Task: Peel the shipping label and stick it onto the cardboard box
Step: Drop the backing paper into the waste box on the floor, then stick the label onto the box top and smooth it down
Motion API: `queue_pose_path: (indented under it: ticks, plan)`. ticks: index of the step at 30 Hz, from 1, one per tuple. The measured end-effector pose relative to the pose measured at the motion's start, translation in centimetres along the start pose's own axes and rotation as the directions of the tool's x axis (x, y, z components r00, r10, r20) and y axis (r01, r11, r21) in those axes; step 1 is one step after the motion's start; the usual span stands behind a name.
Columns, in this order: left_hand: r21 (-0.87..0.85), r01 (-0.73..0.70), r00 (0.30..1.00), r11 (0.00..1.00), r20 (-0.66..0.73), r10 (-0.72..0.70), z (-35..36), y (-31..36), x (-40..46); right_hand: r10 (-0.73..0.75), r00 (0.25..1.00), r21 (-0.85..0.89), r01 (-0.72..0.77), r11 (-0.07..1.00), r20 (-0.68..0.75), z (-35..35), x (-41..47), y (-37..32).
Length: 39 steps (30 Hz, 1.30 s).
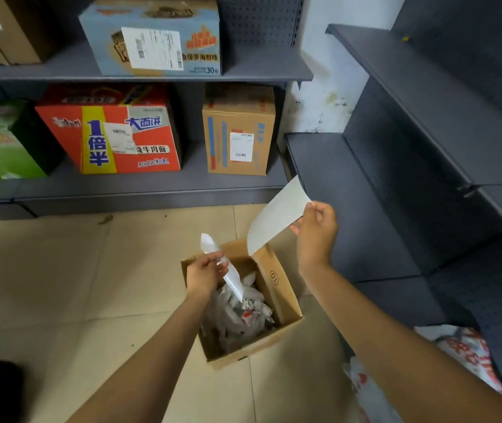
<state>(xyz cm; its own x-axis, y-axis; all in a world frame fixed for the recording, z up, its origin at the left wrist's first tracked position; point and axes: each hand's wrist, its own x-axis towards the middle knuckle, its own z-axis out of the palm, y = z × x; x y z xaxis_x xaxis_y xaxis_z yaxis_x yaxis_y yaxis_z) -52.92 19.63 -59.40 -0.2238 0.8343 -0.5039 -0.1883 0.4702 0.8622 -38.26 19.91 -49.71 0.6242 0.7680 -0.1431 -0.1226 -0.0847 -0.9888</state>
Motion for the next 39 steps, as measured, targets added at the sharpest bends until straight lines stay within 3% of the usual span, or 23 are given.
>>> queue_pose_path:
  ticks: [5,10,13,17,26,31,39]
  plan:
    - [0.005,0.108,0.994,0.994,-0.007,-0.108,-0.5,-4.1,1.7,-0.004,1.0,-0.043,0.005,0.999,0.009,0.1,0.7,2.8]
    - [-0.009,0.102,0.994,0.995,-0.039,-0.103,-0.7,-3.9,1.3,-0.038,0.999,-0.056,0.038,0.998,0.001,0.2,1.1,3.0]
    - [0.004,-0.004,1.0,1.0,0.004,0.004,0.0,-1.3,-0.4,-0.034,0.999,-0.021,0.034,0.999,0.003,0.4,0.7,1.5]
    - [0.078,-0.251,0.965,0.965,0.103,0.243,2.3,4.9,-4.2,-0.042,0.999,0.035,0.042,0.998,0.003,0.6,0.1,-3.1]
    - [0.042,-0.562,0.801,0.826,0.274,0.532,8.2,21.2,-15.0,-0.093,0.995,0.196,0.1,0.976,-0.043,-0.7,-1.8,-19.5]
    - [0.099,-0.714,0.662,0.693,0.415,0.624,10.9,29.8,-21.8,-0.162,0.984,0.271,0.176,0.946,-0.071,-3.1,-3.9,-31.3]
    - [-0.025,-0.86,0.426,0.509,0.513,0.745,16.6,41.0,-33.6,-0.233,0.957,0.387,0.283,0.877,-0.172,-9.1,-7.5,-47.0]
